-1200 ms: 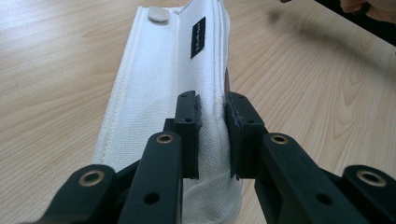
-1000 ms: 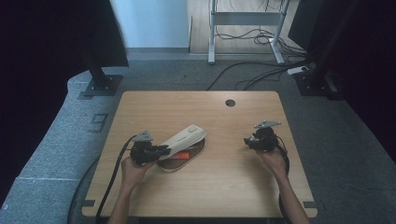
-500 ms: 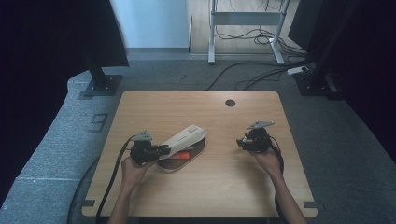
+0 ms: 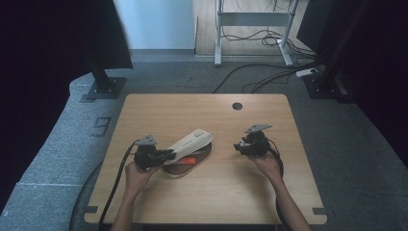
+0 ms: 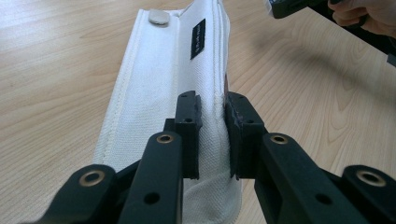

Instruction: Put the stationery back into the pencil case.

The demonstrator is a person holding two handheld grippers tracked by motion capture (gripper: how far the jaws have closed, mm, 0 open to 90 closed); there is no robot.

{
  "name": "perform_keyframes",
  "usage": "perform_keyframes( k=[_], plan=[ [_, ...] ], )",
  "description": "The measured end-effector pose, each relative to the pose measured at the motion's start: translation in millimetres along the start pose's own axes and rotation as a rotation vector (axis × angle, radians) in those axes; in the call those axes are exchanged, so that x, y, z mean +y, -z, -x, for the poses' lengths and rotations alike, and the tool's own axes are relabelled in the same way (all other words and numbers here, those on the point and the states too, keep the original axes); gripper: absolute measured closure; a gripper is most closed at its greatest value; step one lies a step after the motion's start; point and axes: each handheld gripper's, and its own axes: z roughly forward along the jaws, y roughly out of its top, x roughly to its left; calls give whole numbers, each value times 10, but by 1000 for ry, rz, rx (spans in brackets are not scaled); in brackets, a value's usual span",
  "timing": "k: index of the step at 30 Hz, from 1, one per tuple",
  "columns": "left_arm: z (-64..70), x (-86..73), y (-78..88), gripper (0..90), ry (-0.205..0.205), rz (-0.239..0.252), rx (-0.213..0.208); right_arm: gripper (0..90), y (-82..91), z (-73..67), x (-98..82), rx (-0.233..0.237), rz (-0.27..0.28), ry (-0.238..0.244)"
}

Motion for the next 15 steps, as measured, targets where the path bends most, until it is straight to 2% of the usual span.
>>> perform_keyframes(
  k=[15],
  plan=[
    [0, 2, 6, 763, 2, 0, -5, 470, -258, -254, 154, 53, -5, 40]
  ],
)
